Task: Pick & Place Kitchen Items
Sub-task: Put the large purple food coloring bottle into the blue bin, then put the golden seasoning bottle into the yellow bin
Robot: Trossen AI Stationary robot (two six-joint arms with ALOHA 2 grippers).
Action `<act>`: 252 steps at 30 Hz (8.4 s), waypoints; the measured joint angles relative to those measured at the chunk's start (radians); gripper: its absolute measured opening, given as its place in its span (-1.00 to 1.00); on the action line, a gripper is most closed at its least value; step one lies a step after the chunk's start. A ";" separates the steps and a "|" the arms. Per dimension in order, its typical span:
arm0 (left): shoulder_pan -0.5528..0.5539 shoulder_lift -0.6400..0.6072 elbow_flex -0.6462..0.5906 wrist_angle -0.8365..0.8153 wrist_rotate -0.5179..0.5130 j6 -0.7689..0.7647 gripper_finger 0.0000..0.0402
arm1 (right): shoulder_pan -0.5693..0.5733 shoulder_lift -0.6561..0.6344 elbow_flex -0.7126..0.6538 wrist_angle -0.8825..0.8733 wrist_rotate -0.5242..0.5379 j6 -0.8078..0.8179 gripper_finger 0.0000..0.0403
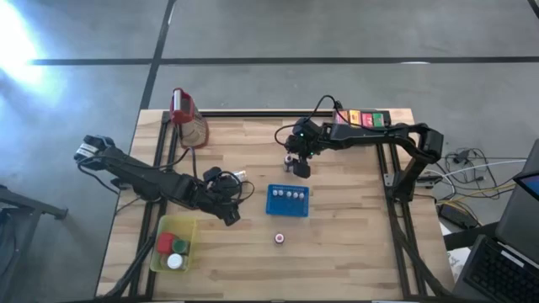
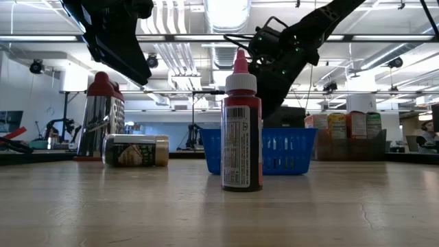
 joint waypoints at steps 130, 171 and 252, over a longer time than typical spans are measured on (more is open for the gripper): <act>0.000 0.000 0.000 0.004 0.000 0.000 0.15 | 0.390 0.011 0.066 0.035 -0.014 -0.148 -0.42; 0.000 0.000 0.000 0.003 0.000 0.000 0.15 | 0.384 0.029 -0.011 0.151 -0.015 -0.123 -0.34; 0.000 0.000 0.000 0.008 0.000 0.002 0.15 | 0.384 -1.179 -0.561 -0.201 0.291 0.151 -0.72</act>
